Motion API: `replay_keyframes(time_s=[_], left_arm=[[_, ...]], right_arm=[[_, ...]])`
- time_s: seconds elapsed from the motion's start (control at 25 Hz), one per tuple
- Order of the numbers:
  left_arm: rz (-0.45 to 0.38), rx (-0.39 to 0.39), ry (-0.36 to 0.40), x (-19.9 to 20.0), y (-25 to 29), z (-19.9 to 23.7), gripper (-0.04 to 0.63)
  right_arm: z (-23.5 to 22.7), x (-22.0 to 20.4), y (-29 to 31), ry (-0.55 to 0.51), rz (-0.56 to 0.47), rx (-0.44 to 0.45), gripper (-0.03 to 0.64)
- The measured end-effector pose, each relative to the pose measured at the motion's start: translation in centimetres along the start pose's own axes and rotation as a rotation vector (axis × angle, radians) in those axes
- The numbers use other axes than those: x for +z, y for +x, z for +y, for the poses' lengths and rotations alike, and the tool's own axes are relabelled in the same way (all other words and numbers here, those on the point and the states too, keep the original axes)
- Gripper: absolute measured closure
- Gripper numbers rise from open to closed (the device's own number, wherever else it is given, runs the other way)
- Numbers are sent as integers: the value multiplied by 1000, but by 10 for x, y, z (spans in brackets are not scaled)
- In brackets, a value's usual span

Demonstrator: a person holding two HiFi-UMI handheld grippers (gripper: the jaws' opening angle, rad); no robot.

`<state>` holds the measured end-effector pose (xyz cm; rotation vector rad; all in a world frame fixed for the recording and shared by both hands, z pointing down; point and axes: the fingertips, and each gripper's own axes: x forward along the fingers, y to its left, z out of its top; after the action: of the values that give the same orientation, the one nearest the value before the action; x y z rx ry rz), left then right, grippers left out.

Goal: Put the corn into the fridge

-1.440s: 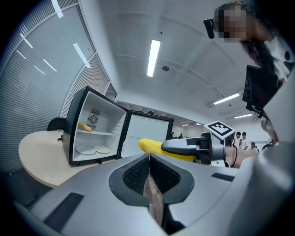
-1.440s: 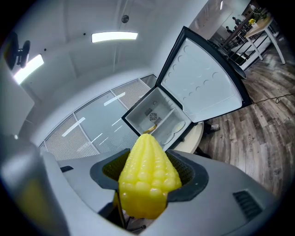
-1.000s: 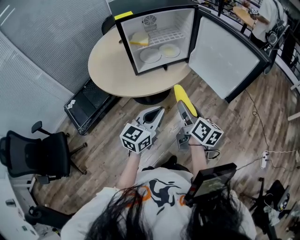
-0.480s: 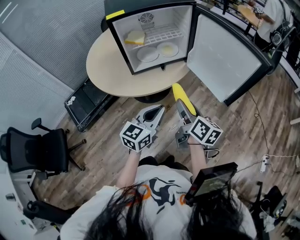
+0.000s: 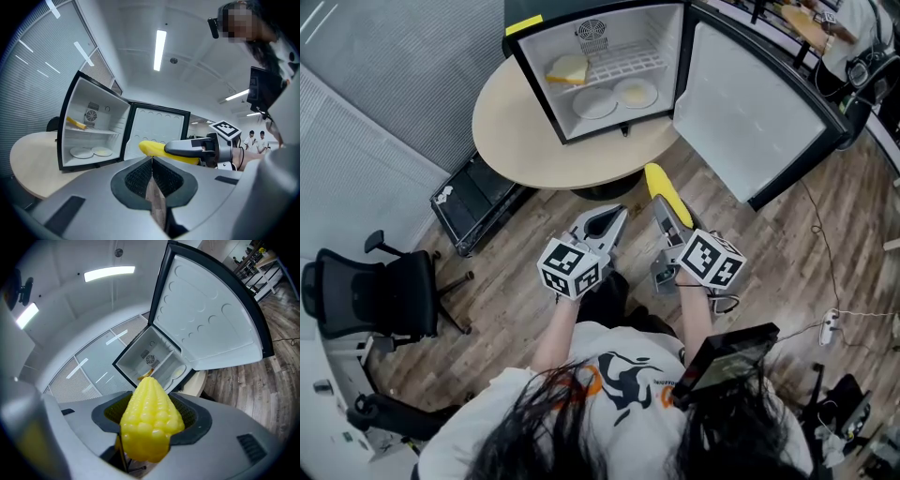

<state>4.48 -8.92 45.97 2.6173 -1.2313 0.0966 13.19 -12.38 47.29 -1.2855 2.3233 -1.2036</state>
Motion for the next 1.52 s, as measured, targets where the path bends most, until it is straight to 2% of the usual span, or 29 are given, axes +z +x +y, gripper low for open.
replay_keyframes(time_s=[0.52, 1.12, 1.52], left_arm=[[-20, -14, 2, 13, 27, 32, 583], [-6, -20, -11, 36, 64, 135, 583], [-1, -76, -22, 45, 90, 192, 583]], right_arm=[[-4, 21, 38, -17, -3, 3, 360], [-1, 41, 146, -23, 19, -20, 360], [7, 53, 206, -46, 6, -62, 360]])
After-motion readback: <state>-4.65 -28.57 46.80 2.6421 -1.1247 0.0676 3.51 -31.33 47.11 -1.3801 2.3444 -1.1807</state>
